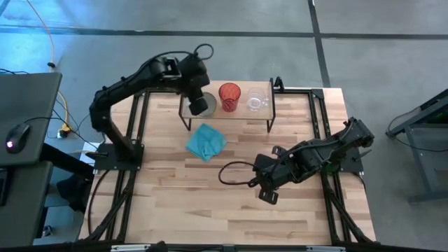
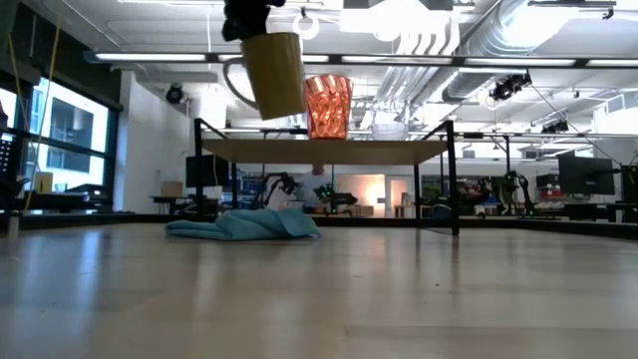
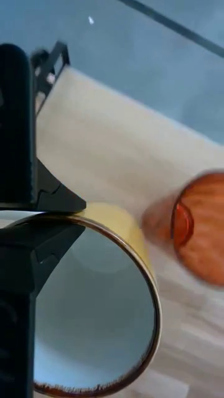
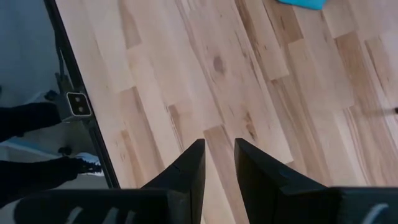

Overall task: Stack small to large cups/mugs on shelf
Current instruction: Put the yellow mug on the shelf

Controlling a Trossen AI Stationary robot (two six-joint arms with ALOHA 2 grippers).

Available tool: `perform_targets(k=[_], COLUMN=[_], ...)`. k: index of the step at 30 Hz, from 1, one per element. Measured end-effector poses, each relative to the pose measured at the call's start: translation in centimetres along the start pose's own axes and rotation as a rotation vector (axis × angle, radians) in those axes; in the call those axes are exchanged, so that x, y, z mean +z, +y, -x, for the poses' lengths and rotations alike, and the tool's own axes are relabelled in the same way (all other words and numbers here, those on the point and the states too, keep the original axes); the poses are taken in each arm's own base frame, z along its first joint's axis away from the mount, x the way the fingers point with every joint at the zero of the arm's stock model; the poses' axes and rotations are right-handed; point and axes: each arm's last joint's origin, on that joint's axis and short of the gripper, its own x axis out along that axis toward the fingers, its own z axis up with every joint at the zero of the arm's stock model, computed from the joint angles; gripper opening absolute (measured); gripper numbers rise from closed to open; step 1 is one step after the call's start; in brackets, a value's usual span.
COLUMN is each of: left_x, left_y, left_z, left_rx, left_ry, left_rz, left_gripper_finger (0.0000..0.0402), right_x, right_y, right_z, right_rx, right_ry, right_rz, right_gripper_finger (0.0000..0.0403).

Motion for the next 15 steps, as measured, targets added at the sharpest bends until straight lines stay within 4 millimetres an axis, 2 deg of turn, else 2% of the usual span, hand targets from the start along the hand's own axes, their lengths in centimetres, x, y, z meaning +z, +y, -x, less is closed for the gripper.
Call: perform_targets(k=[4, 8, 15], left_x=[1.1, 2.0, 1.9], left_y=[0.9, 1.6, 3.4], left_z=[-0.6, -0.4, -1.3], left_rx=[0.025, 0.050, 0.064], left_ry=[0.070, 0.054, 0.143], left_rz=[-0.032, -0.039, -0.045], left_gripper_finger=[0.0002, 0.0002, 0.0002], right_x=[-0.3, -0.6, -1.0], right_y=[0.3, 0.6, 0.6], right_z=[0.1, 0.2, 0.2], right_rx=[-0.004, -0.016, -0.032], right_ry=[-0.006, -0.021, -0.015], right_rz=[0.008, 0.005, 0.016], right_gripper_finger=[0.0079, 0.0079, 0.0079])
